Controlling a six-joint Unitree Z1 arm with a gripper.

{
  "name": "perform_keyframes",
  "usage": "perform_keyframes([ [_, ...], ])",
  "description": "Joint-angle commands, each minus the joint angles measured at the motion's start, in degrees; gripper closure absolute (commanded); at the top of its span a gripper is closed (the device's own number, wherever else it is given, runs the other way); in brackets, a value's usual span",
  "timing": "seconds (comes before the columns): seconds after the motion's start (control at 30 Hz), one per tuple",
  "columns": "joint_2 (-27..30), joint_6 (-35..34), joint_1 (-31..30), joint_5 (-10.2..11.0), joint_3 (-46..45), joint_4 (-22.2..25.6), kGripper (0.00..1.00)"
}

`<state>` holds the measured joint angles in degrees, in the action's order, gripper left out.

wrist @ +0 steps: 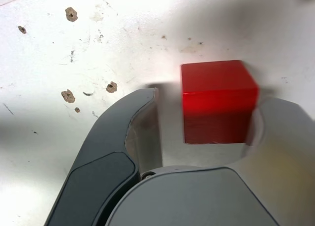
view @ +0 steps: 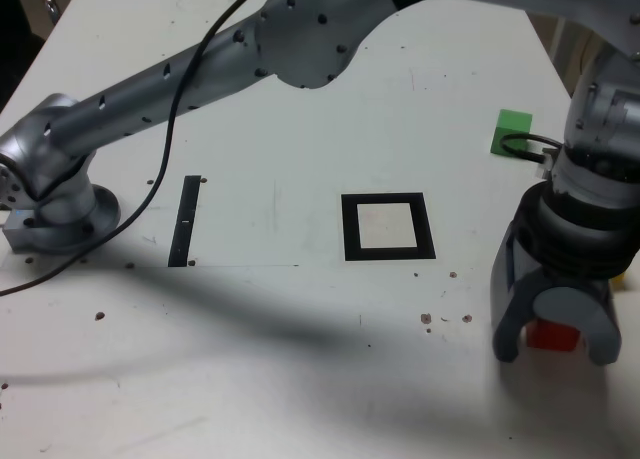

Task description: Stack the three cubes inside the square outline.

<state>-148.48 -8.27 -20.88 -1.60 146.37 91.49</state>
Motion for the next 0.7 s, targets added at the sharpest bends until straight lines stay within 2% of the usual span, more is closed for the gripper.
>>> perform_keyframes([
  [0.0,-0.4,0.0,0.1,-0.2,0.2,0.5,0.69],
  [0.67,1.4,0.5,0.1,0.1,-1.2,1.2,0.7],
])
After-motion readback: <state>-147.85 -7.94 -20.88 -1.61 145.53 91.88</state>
